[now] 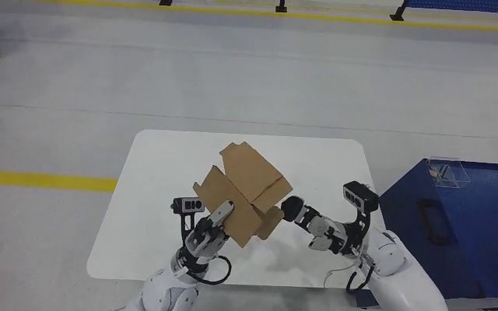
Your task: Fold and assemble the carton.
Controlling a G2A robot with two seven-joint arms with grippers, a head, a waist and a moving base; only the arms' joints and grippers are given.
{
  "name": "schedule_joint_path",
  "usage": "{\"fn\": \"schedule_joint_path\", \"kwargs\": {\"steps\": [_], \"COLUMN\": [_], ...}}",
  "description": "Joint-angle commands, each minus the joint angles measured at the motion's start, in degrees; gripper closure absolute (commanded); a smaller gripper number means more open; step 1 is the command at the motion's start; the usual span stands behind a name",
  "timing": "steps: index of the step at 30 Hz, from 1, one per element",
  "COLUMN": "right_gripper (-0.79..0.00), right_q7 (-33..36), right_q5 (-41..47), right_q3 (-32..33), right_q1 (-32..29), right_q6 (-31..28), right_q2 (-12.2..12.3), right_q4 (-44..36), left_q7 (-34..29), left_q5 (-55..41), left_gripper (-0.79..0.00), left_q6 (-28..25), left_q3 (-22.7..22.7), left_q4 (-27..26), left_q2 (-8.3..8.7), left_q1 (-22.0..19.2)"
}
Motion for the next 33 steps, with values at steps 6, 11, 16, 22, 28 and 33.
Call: {"fn": "schedule_joint_path", "kwargs": {"steps": [6,11,16,22,28,33], "right_gripper": [-0.511,-0.246,0.000,0.000,0.000,0.000], "right_q7": [-4.49,-6.39,-6.64,-6.37,-4.13,-2.10], "right_q5": [-4.90,-5.82,-5.83,-2.57,2.93,5.70], "right_q3": [-4.28,-4.55,-4.86,-5.15,-5.07,-5.50], "right_q1": [1.26,1.56,1.51,1.44,2.36,2.39], "right_q6": [0.06,0.06,0.06,0.08,3.81,6.14], "right_q2": [-1.43,-1.89,-2.09,-2.04,-1.63,-1.52], "right_q4": [2.07,2.47,2.50,3.45,6.19,7.86], "left_q7": [2.12,2.98,3.67,4.44,5.90,5.55], "left_q5": [4.64,4.53,4.26,3.44,-3.31,-15.08], "left_gripper": [0.000,0.000,0.000,-0.785,-0.785,-0.785], "left_q6": [-3.73,-4.06,-4.95,-5.37,-7.81,-7.43], "left_q3": [5.28,6.54,6.61,4.80,-1.97,-7.90], "left_q4": [4.82,6.03,6.62,7.00,10.50,20.48], "left_q2": [-1.86,-2.59,-3.06,-3.14,-2.51,-2.25], "left_q1": [-3.40,-4.05,-3.99,-3.01,-0.98,-1.84]}}
